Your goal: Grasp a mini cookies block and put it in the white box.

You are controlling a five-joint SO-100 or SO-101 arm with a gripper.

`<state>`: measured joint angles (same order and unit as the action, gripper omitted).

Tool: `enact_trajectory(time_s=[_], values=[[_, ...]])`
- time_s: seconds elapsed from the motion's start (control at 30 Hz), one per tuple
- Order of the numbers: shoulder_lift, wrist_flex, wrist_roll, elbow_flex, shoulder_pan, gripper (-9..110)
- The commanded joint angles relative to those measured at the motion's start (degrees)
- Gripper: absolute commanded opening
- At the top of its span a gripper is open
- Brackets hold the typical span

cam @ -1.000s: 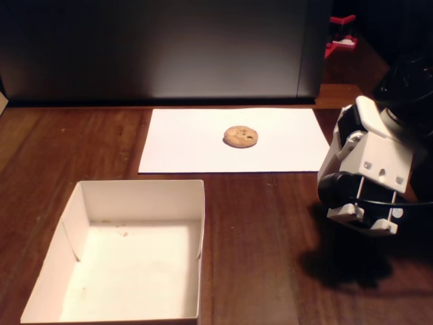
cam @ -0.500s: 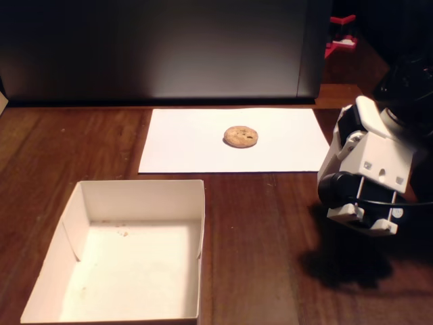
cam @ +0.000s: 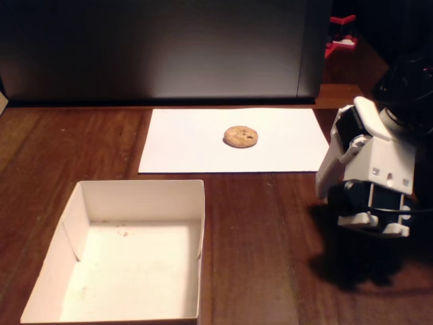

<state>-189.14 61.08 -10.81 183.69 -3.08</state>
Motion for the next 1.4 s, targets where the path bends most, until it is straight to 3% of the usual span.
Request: enact_trajectory(time_s=[0.0,0.33,0.47,0.63,0.9,1.37], values=[[-4.3,-6.3,-2.2,-2.0,-1.8,0],[-4.3,-21.4,-5.4,-6.8,-4.4,0],[-3.3,-24.2,-4.7,-9.8,-7.8,7],[7.6,-26.6,-4.0,-19.1,-10.4,8],[22.7,-24.8,-0.8,-33.9,-14.6,8],[52.4,-7.1,5.7,-62.7,-16.5,11]])
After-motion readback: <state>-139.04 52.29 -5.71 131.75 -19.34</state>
